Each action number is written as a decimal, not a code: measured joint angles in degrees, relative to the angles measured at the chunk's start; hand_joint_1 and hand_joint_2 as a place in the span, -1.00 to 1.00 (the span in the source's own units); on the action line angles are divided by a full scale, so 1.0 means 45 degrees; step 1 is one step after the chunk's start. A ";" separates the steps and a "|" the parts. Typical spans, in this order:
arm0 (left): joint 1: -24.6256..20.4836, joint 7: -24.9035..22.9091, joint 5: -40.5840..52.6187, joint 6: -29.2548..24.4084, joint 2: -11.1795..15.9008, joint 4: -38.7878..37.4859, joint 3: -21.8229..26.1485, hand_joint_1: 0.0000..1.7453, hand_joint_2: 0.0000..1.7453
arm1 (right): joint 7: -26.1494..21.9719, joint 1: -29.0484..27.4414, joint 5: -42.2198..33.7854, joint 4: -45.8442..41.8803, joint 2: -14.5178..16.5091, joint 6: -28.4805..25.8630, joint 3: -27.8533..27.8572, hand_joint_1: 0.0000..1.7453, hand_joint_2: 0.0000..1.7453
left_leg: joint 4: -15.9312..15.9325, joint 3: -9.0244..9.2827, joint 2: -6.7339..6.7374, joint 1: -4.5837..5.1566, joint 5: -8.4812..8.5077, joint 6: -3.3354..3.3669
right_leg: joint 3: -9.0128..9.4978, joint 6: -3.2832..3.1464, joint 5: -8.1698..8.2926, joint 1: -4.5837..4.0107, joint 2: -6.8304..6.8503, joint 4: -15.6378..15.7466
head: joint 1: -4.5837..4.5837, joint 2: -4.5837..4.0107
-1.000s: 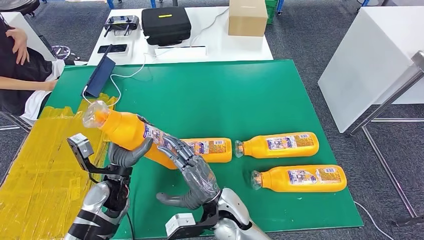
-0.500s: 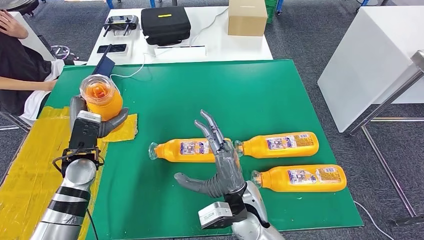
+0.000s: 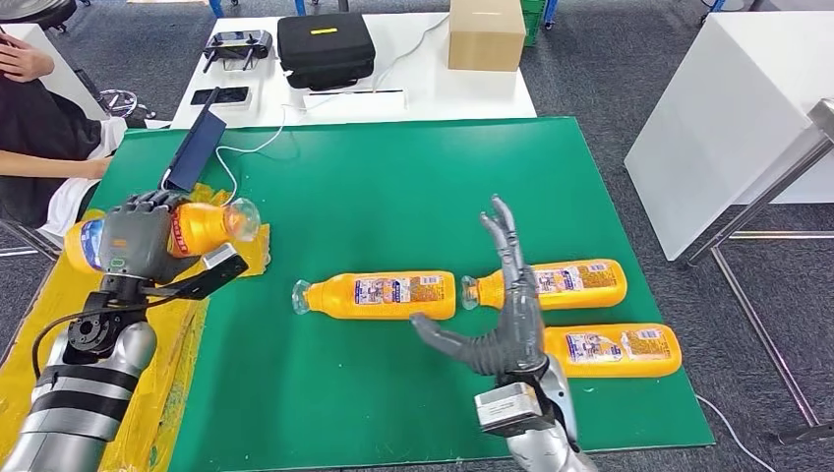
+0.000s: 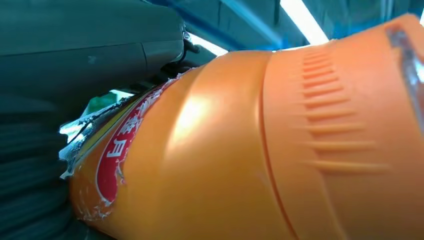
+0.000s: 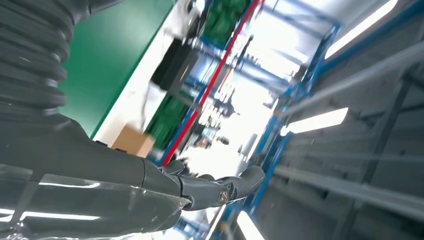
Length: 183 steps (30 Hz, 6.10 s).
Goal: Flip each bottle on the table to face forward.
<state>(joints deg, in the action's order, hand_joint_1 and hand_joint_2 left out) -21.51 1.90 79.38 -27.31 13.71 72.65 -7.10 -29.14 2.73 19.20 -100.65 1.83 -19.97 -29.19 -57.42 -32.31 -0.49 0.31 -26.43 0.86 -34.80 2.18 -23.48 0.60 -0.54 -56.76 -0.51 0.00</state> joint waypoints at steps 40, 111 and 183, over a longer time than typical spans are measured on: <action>0.0264 -0.0097 -0.1258 0.3134 0.0251 -0.3312 -0.0369 -1.00 1.00 | -0.0039 -0.1212 -0.0533 -0.1102 0.0115 0.0682 0.3080 -1.00 1.00 | -0.0001 -0.0002 -0.0005 0.0001 0.0000 0.0000 | -0.0003 0.0000 0.0000 0.0001 0.0001 0.0001 | 0.0000 0.0000; 0.5275 0.7446 -1.6480 0.8288 -0.2854 0.7127 0.0783 -1.00 1.00 | 0.3217 0.0145 0.3832 0.3355 -0.8105 0.6435 0.5816 -1.00 1.00 | -0.0007 0.0002 -0.0013 0.0034 -0.0026 0.0030 | 0.0016 0.0010 0.0003 0.0036 0.0010 0.0016 | 0.0007 0.0000; 0.3940 0.6727 -1.7302 0.8781 -0.3232 0.5370 -0.0091 -1.00 1.00 | 0.4075 0.6778 0.6923 1.4424 -0.4023 0.2315 0.0761 1.00 1.00 | -0.0009 0.0040 -0.0008 0.0023 -0.0016 0.0032 | 0.0049 0.0012 0.0007 0.0018 0.0007 0.0009 | 0.0006 0.0000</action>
<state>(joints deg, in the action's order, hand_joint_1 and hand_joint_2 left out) -3.78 32.17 1.52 12.21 -0.83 96.82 -7.51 -10.80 33.23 50.35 -35.74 -16.27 -9.55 -25.77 -57.46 -32.13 -0.52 0.41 -26.51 1.01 -34.58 2.24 -23.45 0.69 -0.51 -56.71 -0.48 0.00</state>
